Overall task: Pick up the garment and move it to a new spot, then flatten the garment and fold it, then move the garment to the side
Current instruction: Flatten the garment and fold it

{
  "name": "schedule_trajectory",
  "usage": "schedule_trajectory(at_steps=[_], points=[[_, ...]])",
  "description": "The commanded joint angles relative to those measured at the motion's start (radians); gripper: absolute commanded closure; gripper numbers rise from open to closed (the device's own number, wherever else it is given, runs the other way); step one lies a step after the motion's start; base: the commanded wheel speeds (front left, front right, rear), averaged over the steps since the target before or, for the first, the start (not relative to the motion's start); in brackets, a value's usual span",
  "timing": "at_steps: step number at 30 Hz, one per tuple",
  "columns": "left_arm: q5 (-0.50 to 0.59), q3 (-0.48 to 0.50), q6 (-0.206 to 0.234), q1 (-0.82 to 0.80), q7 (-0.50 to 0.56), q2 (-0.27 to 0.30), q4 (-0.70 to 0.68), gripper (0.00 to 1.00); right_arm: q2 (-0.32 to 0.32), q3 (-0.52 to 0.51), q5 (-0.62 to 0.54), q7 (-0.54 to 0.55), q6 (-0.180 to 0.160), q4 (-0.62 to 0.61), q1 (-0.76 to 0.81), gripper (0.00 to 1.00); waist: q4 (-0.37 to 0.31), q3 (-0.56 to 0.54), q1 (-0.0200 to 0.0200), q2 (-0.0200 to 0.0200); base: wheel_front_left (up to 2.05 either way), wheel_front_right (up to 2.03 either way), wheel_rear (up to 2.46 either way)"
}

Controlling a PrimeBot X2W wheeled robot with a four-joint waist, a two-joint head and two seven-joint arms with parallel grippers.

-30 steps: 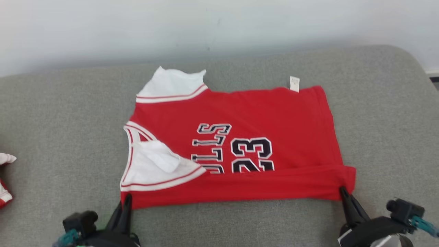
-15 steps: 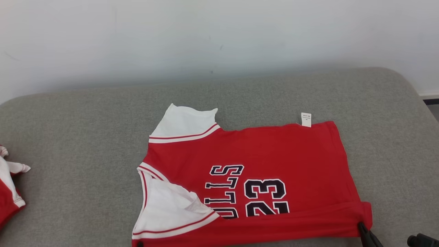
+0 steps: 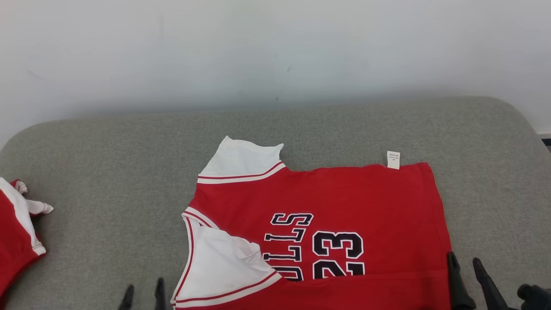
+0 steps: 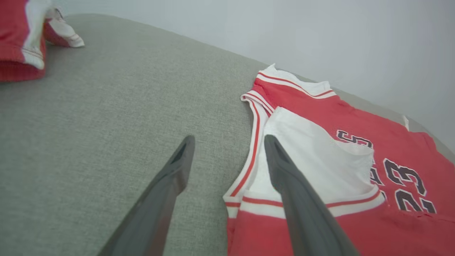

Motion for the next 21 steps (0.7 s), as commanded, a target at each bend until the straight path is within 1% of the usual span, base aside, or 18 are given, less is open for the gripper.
schedule_trajectory(at_steps=[1, 3, 5, 7, 11, 13, 16, 19, 21], points=[[0.055, 0.029, 0.008, 0.002, -0.003, -0.004, -0.033, 0.00, 0.013, 0.011, -0.016, -0.031, -0.002, -0.010, -0.007, 0.00, 0.004, -0.002, 0.0001, 0.0000, 0.00, 0.00, 0.00], [0.147, 0.060, 0.023, 0.014, -0.003, -0.009, -0.087, 0.00, 0.011, 0.028, -0.044, -0.070, -0.002, -0.016, -0.016, 0.00, 0.005, -0.003, 0.0001, 0.0000, 0.00, 0.00, 0.00], [0.216, 0.089, 0.029, 0.033, -0.003, -0.027, -0.131, 0.00, 0.012, 0.054, -0.075, -0.111, -0.002, -0.012, -0.023, 0.00, 0.006, -0.004, 0.0001, 0.0000, 0.00, 0.00, 0.00], [0.275, 0.117, 0.022, 0.040, -0.003, -0.040, -0.168, 0.00, -0.003, 0.089, -0.144, -0.150, -0.002, -0.008, -0.028, 0.00, 0.005, -0.006, 0.0001, 0.0000, 0.00, 0.00, 0.00], [0.372, 0.158, 0.006, 0.059, -0.003, -0.069, -0.218, 0.00, 0.025, 0.130, -0.216, -0.186, -0.002, -0.001, -0.024, 0.00, 0.008, -0.005, 0.0001, 0.0000, 0.00, 0.00, 0.00], [0.419, 0.175, 0.001, 0.067, -0.003, -0.079, -0.237, 0.00, 0.038, 0.135, -0.258, -0.190, -0.002, -0.022, -0.023, 0.00, 0.011, 0.000, 0.0001, 0.0000, 0.00, 0.00, 0.00], [0.470, 0.201, 0.000, 0.073, -0.003, -0.098, -0.252, 0.00, 0.080, 0.115, -0.314, -0.190, -0.002, -0.079, -0.004, 0.00, 0.014, 0.013, 0.0001, 0.0000, 0.00, 0.00, 0.00], [0.483, 0.218, 0.006, 0.090, -0.003, -0.109, -0.245, 0.00, 0.097, 0.111, -0.363, -0.190, -0.002, -0.101, 0.006, 0.00, 0.012, 0.021, 0.0001, 0.0000, 0.00, 0.00, 0.00], [0.489, 0.224, 0.002, 0.090, -0.003, -0.113, -0.239, 0.00, 0.106, 0.102, -0.380, -0.190, -0.002, -0.108, 0.013, 0.00, 0.010, 0.025, 0.0001, 0.0000, 0.00, 0.00, 0.00]])
